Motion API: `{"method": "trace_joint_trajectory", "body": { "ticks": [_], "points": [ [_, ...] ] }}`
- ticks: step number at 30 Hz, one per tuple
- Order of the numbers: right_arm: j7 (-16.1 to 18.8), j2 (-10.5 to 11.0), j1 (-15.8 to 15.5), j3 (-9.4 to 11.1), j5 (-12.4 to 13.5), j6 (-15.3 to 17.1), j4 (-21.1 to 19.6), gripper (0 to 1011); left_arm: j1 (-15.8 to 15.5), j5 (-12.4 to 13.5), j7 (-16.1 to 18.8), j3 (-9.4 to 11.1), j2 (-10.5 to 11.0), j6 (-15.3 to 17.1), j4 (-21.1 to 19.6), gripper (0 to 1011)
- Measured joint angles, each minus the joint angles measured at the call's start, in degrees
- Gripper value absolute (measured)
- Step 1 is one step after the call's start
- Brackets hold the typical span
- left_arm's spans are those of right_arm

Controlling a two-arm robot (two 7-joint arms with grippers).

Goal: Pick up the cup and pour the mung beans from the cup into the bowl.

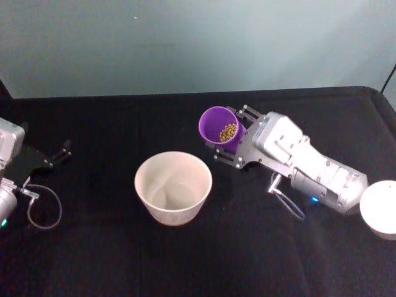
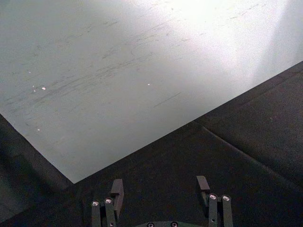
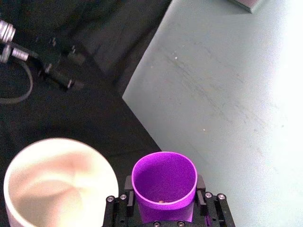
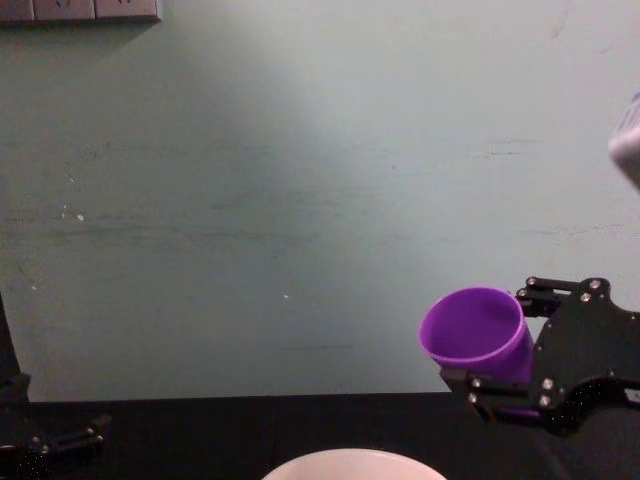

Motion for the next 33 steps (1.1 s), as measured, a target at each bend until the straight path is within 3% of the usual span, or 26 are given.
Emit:
{"method": "trace_joint_trajectory", "body": {
  "ticks": [15,23,33],
  "points": [
    [-2.4,1.4,0.8,-4.0,-17.0,1.5,-1.2,739,0.0,0.0,0.0,0.0,0.0,0.0,0.0,1000],
    [-3.1,0.8,0.9,-5.2,-23.0,3.2,-1.3,739,0.0,0.0,0.0,0.0,0.0,0.0,0.0,1000],
    [-4.3,0.2,1.2,-6.9,-30.2,3.1,-0.7,738,0.0,0.0,0.0,0.0,0.0,0.0,0.0,1000]
  ]
}}
